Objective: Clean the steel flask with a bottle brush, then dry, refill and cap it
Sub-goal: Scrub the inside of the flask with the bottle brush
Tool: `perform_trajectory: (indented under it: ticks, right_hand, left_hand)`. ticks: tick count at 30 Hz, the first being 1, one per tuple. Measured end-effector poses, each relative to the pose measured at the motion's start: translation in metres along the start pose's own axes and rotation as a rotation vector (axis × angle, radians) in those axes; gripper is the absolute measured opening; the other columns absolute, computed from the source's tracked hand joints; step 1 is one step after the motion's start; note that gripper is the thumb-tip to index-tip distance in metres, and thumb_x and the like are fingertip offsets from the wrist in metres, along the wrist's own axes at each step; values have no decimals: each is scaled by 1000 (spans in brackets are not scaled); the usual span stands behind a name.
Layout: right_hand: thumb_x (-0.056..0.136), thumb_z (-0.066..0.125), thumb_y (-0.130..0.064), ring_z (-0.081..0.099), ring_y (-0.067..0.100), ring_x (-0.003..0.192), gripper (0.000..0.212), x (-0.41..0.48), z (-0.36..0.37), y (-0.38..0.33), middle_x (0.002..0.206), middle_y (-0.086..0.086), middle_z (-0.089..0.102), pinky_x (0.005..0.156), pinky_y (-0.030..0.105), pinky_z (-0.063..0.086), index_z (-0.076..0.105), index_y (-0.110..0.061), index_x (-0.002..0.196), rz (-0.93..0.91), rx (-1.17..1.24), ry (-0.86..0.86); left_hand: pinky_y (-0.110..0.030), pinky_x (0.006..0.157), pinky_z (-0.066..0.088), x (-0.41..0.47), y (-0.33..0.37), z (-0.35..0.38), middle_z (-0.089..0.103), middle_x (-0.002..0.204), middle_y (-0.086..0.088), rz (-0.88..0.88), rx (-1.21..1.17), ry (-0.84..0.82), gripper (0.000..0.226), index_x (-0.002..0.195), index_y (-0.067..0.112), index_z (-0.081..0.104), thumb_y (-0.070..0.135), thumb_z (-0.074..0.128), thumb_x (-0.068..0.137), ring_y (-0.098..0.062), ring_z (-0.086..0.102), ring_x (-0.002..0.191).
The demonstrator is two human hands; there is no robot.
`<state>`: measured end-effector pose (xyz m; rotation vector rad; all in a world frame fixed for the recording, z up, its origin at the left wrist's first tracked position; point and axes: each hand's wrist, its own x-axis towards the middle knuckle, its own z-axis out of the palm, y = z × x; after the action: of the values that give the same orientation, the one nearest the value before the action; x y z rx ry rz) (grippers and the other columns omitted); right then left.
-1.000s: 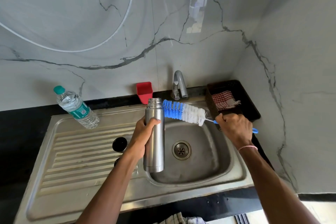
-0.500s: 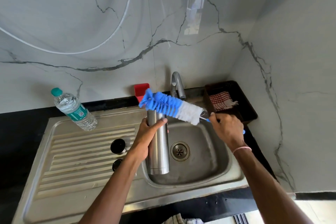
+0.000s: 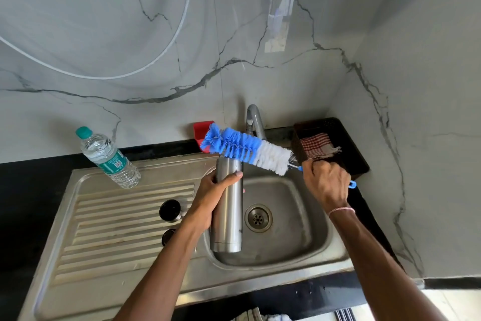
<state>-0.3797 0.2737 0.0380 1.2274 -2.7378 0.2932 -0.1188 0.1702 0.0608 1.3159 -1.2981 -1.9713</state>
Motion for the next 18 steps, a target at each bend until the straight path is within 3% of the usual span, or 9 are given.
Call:
perform_trajectory:
  ticks: [4, 6, 9, 10, 12, 15, 18]
  right_hand:
    - [98, 40, -26, 49, 30, 44, 41, -4, 20, 42, 52, 9, 47, 45, 29, 29, 69, -10, 72, 39, -95, -27]
    - [95, 47, -27, 51, 32, 45, 38, -6, 14, 39, 51, 10, 50, 46, 30, 31, 67, -10, 67, 102, -28, -40]
    - [87, 57, -26, 48, 30, 35, 40, -7, -1, 4, 42, 9, 46, 43, 26, 33, 55, -11, 50, 14, 23, 162]
    - [85, 56, -28, 48, 32, 33, 43, -6, -5, -8, 40, 11, 47, 43, 25, 31, 53, -10, 47, -18, 38, 221]
    - [86, 47, -34, 49, 35, 34, 49, -2, -7, -19, 42, 14, 51, 46, 26, 29, 56, -6, 47, -39, 47, 184]
    - [91, 35, -40, 55, 35, 44, 54, -2, 6, 4, 51, 12, 56, 50, 28, 26, 65, -10, 59, -47, -85, 23]
    - [90, 34, -40, 55, 35, 42, 56, -5, 10, 29, 49, 14, 54, 50, 28, 27, 63, -7, 56, -4, -31, 60]
  left_hand:
    - [-46, 75, 60, -3, -2, -13, 76, 102, -25, -20, -57, 34, 44, 118, 7, 66, 38, 77, 89, -40, 76, 92]
    - [-46, 74, 60, -2, -2, -13, 77, 104, -23, -22, -42, 28, 46, 118, 7, 66, 41, 75, 89, -40, 76, 87]
    - [-54, 83, 60, 0, -1, -1, 76, 107, -22, -17, 6, -29, 47, 119, 17, 64, 46, 79, 85, -41, 75, 89]
    - [-57, 87, 60, 1, -1, 3, 77, 107, -19, -13, 25, -39, 52, 118, 22, 62, 50, 82, 80, -40, 75, 91]
    - [-61, 93, 59, 1, -2, 8, 78, 105, -12, -4, 79, -33, 63, 114, 28, 61, 57, 90, 66, -38, 76, 96]
    - [-63, 93, 57, 2, -6, 1, 78, 103, -12, 29, 86, -3, 66, 111, 26, 61, 47, 97, 60, -40, 75, 98]
    - [-62, 87, 60, -1, -9, -7, 78, 102, -13, 6, 52, 1, 65, 120, 23, 58, 33, 95, 68, -42, 76, 93]
